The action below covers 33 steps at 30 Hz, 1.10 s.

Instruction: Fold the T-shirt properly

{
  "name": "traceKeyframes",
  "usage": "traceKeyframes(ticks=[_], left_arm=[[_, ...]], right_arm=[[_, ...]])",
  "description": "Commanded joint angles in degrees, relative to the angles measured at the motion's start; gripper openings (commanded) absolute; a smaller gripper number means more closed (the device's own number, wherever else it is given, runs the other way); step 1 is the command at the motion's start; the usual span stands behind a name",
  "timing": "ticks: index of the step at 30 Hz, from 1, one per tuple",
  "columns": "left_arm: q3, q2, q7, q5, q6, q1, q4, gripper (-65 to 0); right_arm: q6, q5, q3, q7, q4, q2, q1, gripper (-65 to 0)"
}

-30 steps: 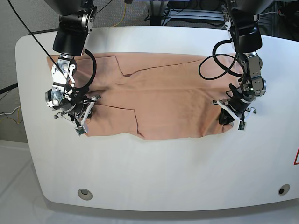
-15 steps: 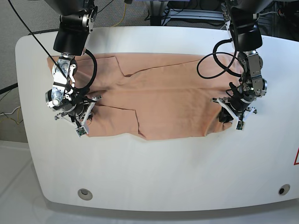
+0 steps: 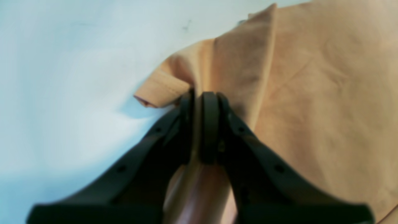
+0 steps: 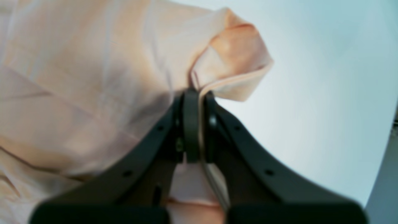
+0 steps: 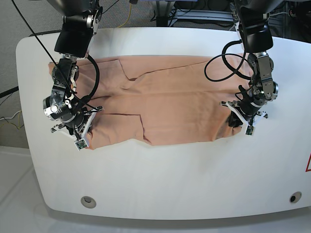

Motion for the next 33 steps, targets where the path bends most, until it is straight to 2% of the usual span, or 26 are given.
traceKeyframes(ticks=[1,8,11,20,33], left_arm=[[0.0,-0.5,-1.1,-0.6,-0.2,-1.8,1.3,-61.6],[0.0,-0.6,-1.1,-0.6,-0.2,-2.1,1.4,-61.6],[0.2,-1.8,-1.1,-0.6,-0.2,-3.2,1.7,-61.6],[0.3,-2.2,1.9,-0.5,-0.2,-5.9,2.4,-61.6],[1.3,-2.2,5.8,-0.4,-0.3,-5.9,8.9,-61.6]], right_arm=[[-0.2,0.0,0.1,-0.4,2.1,0.2,1.3,-65.0],[-0.2,0.0,0.0,-0.8,4.2,0.1,-0.2,-65.0],[-0.2,0.0,0.0,-1.2,4.3,0.1,-0.2,-65.0],[-0.2,0.0,0.2,-1.6,4.3,0.1,-1.5,-65.0],[-0.3,-0.1,0.2,-1.6,5.1,0.1,-3.2,-65.0]])
